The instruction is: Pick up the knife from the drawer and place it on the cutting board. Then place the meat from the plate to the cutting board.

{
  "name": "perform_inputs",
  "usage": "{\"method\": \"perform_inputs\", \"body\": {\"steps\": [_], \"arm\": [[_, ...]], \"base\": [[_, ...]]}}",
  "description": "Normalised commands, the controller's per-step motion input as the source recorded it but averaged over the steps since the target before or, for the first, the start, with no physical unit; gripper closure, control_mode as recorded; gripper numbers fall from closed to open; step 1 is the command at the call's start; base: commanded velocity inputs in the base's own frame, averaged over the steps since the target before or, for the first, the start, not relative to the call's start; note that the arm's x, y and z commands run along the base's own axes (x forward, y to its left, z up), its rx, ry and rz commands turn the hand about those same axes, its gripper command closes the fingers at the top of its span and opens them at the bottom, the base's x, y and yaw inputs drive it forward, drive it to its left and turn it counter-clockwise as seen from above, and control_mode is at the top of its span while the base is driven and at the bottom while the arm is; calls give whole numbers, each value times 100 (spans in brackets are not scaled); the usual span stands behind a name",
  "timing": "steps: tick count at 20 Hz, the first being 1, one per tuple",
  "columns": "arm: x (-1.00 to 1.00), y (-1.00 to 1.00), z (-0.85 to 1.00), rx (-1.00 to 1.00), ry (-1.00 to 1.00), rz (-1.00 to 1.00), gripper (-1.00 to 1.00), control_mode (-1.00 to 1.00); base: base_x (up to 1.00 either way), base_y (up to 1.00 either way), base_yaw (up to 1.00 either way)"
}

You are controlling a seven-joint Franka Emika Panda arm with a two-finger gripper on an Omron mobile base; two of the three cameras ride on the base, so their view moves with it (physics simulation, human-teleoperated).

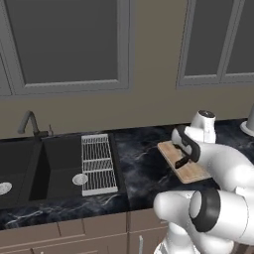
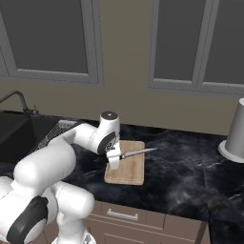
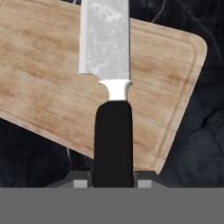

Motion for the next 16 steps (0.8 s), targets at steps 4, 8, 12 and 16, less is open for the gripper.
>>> {"method": "perform_inputs", "body": {"steps": [4,8,12,16], "arm": [[40,0,-8,0,8,0,100,-100],[46,0,0,0,9,0,100,-100],[39,0,-1,0,4,0,100,-100],[22,0,-12,0,3,0,100,-100]], "base": [[0,0,0],[0,0,0],[0,0,0],[0,0,0]]}}
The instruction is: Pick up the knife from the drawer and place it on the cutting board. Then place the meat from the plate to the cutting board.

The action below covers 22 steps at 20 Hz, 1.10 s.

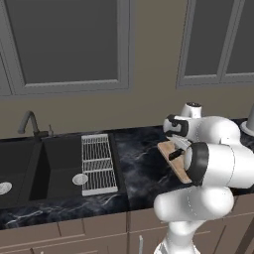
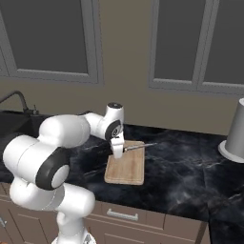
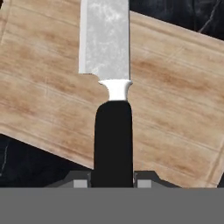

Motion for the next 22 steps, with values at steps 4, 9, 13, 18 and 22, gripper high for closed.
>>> {"method": "perform_inputs", "body": {"steps": [4,9,13,18,22], "arm": [[9,0,-28,0,0,0,100,-100],[6,0,-33,0,0,0,100,-100],[1,-5,-32,0,0,0,100,-100],[1,-5,-34,0,0,0,-100,-100],[0,-1,-9,0,-2,0,-100,-100]], "base": [[0,0,0],[0,0,0],[0,0,0],[0,0,0],[0,0,0]]}}
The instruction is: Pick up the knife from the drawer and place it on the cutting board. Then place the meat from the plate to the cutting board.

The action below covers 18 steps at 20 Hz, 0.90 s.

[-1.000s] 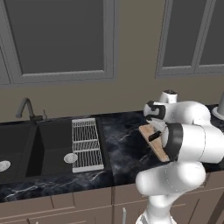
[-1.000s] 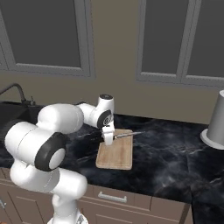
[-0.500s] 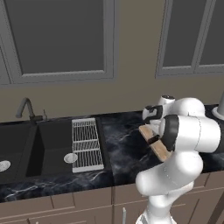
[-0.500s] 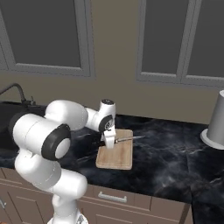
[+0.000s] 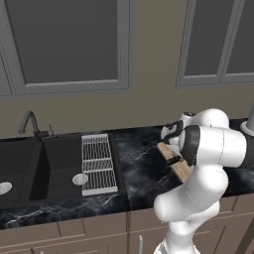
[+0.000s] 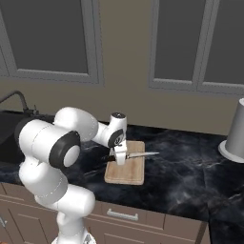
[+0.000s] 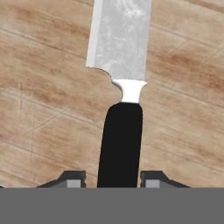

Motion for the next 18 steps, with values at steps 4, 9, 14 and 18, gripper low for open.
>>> {"method": "perform_inputs", "body": {"steps": [4,9,14,18], "arm": [[0,0,3,0,-1,-1,-100,-100],[-15,0,32,0,0,-2,-100,-100],[-31,0,45,0,0,-1,-100,-100],[-44,1,46,0,0,0,-100,-100]], "base": [[0,0,0],[0,0,0],[0,0,0],[0,0,0]]}}
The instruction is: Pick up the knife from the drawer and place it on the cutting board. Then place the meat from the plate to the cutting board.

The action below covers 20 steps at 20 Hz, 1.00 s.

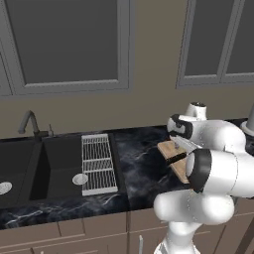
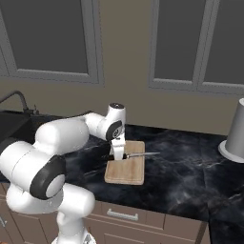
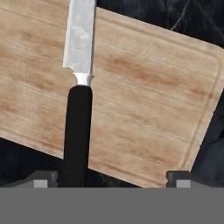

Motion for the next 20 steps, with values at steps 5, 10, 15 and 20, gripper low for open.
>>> {"method": "perform_inputs", "body": {"steps": [5,10,15,20], "arm": [[-58,23,46,-1,0,0,-100,-100],[-64,39,28,-4,1,0,-100,-100],[-65,47,23,-5,2,0,-100,-100],[-70,33,30,-5,0,8,-100,-100]], "base": [[0,0,0],[0,0,0],[0,0,0],[0,0,0]]}}
